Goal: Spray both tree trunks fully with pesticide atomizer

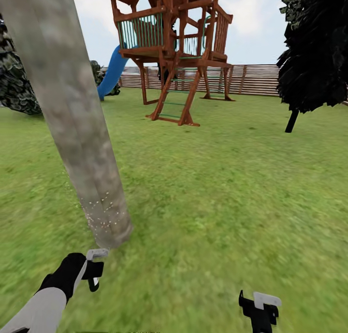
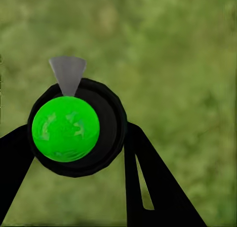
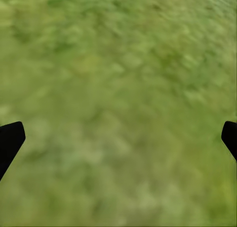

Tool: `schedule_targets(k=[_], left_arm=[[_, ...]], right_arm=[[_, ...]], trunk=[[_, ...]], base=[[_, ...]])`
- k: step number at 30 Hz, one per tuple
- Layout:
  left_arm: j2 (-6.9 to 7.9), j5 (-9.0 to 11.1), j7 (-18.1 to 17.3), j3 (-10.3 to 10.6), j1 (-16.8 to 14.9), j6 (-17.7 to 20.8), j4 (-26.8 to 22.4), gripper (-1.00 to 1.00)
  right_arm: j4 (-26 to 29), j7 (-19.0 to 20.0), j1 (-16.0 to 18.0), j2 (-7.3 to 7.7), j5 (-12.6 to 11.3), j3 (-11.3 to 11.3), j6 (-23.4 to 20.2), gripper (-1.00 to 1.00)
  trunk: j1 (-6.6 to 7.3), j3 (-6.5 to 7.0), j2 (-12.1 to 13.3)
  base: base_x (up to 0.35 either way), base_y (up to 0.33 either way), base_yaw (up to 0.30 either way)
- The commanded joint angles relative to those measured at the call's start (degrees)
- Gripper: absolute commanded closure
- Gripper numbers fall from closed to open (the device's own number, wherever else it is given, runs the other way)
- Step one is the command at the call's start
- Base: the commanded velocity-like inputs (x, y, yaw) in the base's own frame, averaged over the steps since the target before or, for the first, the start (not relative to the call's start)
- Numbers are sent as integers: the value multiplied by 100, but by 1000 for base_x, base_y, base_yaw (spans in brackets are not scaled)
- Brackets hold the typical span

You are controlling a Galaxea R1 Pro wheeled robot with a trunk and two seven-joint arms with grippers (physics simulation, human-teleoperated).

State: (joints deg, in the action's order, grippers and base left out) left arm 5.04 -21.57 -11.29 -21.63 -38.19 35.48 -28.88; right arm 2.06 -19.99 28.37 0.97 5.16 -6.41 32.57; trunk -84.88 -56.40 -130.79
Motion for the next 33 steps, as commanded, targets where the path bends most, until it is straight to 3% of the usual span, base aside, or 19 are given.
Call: schedule_targets(k=[1, 4, 6, 19, 33], left_arm=[[-3, -62, -11, -50, -6, 21, -19, 100], [-7, -38, 331, -66, -5, 21, 2, 100], [-79, -33, 371, -64, -6, 21, 7, 100], [-143, -31, 390, -69, -6, 12, 5, 100], [-196, -31, 390, -69, -4, 12, 5, 100]], right_arm=[[-3, -14, 2, 0, 55, -45, 13, -100], [-3, -14, 2, 0, 55, -45, 13, -100], [-3, -14, 2, 4, 55, -45, 13, -100], [-4, -14, 2, 7, 55, -45, 13, -100], [-4, -14, 2, 0, 55, -45, 13, -100]], trunk=[[1, -5, -2], [1, -5, -2], [1, -5, -2], [1, -5, -2], [1, -5, -2]], base=[[-1, -274, 278], [0, -274, 176], [26, -273, 22], [192, -224, 9], [158, -239, 264]])
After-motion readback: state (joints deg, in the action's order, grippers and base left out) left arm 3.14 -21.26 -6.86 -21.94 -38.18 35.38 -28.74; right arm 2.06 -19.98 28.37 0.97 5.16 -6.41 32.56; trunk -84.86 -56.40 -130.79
